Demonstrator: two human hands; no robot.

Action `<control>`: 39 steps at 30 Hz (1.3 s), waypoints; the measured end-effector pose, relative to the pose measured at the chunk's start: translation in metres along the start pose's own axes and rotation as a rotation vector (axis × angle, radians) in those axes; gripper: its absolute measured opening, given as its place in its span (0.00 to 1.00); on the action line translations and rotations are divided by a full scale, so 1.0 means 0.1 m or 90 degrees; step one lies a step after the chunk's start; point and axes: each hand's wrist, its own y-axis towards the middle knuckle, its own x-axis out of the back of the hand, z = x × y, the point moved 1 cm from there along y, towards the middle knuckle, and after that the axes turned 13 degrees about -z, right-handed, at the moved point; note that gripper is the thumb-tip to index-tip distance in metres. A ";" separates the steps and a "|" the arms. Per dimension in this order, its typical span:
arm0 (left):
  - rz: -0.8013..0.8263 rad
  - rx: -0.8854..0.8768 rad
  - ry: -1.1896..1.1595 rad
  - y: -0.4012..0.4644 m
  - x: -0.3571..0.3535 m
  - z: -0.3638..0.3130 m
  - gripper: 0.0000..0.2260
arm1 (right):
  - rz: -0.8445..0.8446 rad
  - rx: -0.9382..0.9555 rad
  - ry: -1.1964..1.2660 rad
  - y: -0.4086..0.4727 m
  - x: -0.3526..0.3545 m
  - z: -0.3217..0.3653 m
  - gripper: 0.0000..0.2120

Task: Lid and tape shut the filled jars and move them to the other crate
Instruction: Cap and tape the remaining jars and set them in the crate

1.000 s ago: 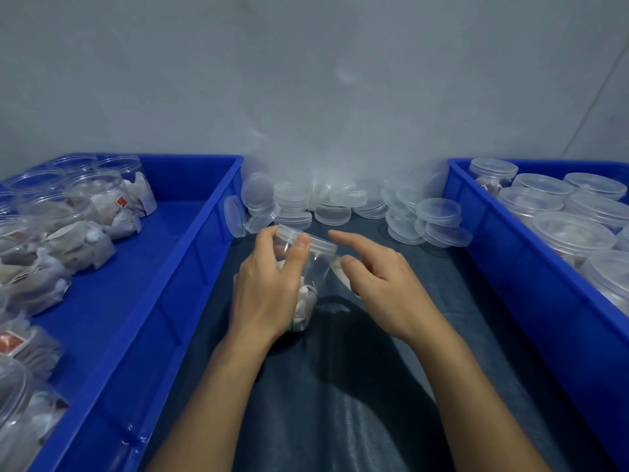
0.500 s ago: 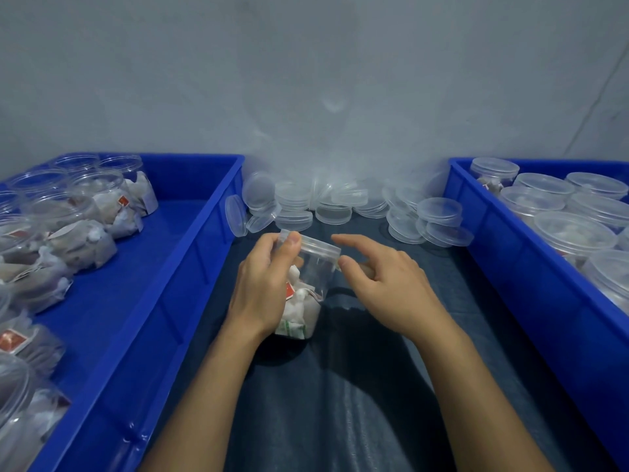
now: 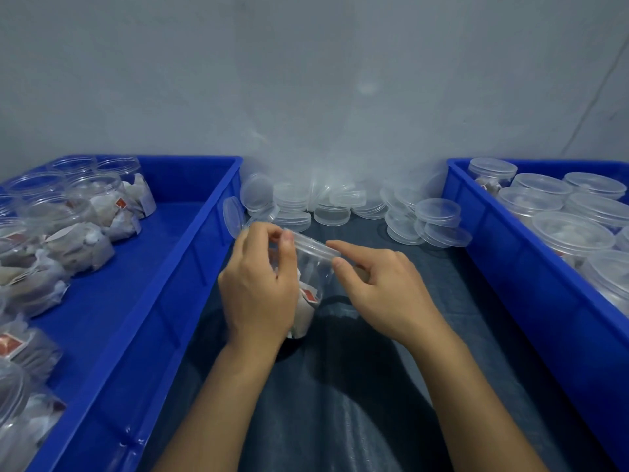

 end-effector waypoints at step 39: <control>0.259 0.143 -0.013 -0.09 -0.06 -0.01 0.35 | -0.006 0.027 -0.136 -0.03 -0.05 -0.01 0.18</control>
